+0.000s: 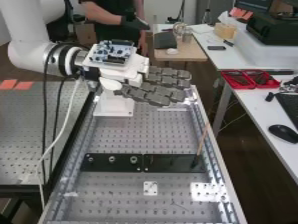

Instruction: Grab the drill bit and place it in the clear container

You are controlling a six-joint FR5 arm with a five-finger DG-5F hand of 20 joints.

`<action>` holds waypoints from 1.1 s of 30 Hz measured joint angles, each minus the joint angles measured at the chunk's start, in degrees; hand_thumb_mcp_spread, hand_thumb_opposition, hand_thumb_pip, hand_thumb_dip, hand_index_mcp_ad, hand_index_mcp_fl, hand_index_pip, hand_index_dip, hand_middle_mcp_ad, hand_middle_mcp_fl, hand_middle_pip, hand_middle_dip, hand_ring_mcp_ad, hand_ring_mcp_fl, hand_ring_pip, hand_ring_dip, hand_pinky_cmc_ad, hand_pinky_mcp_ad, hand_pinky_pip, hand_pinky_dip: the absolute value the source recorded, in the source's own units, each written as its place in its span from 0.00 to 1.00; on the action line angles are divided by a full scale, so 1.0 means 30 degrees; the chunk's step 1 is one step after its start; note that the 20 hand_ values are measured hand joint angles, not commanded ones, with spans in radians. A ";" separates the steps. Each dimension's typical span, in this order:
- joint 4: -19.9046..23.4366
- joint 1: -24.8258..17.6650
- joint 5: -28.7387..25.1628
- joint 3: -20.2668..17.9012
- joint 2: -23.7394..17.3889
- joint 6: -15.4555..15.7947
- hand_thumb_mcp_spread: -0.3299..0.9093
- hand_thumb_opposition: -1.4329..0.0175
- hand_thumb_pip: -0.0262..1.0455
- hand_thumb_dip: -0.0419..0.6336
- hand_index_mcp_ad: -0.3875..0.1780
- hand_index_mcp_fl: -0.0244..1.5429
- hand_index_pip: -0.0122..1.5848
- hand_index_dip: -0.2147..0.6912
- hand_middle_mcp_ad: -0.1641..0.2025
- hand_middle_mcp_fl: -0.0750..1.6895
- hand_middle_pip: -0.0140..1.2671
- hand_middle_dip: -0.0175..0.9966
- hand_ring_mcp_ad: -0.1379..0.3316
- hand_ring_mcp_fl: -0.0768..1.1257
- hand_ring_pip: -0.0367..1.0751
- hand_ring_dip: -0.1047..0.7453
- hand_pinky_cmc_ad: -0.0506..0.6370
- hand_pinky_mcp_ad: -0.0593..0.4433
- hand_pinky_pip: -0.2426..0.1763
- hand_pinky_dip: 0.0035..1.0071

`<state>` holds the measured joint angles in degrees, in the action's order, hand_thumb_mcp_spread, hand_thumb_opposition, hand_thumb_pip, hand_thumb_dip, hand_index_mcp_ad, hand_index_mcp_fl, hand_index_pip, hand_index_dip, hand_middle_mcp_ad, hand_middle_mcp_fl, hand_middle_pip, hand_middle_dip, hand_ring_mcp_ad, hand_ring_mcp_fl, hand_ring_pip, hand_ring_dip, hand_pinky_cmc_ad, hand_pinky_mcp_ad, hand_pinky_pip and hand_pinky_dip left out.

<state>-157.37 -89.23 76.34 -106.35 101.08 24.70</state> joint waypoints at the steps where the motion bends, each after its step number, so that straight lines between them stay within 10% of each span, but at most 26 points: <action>1: 0.0114 0.0013 -0.0099 -0.0072 0.0086 -0.0108 0.26 0.99 0.02 0.07 0.65 0.02 0.01 0.25 0.40 0.04 0.02 0.04 0.46 0.07 0.05 0.14 0.05 0.12 0.55 0.01; 4: 0.0828 0.0046 -0.0721 -0.0455 0.0624 -0.0501 0.26 0.99 0.03 0.06 0.65 0.02 0.01 0.25 0.40 0.04 0.02 0.04 0.41 0.07 0.05 0.14 0.02 0.09 0.55 0.01; 8: 0.1543 0.0023 -0.1692 -0.0675 0.1509 -0.0883 0.48 0.79 0.51 0.17 0.65 0.14 0.02 0.33 0.38 0.08 0.06 0.05 0.41 0.06 0.06 0.14 0.02 0.10 0.55 0.02; 19: 0.2336 -0.0031 -0.3789 -0.0566 0.3335 -0.2149 0.53 0.54 0.52 0.32 0.64 0.16 0.11 0.57 0.37 0.10 0.09 0.16 0.48 0.06 0.09 0.14 0.19 0.17 0.47 0.08; 33: 0.3639 -0.0257 -0.5358 0.0395 0.4840 -0.2184 0.61 0.46 0.55 0.41 0.65 0.33 0.64 0.53 0.35 0.16 0.09 0.22 0.51 0.06 0.11 0.17 0.22 0.17 0.47 0.11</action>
<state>-146.45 -90.00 60.26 -105.17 115.60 18.15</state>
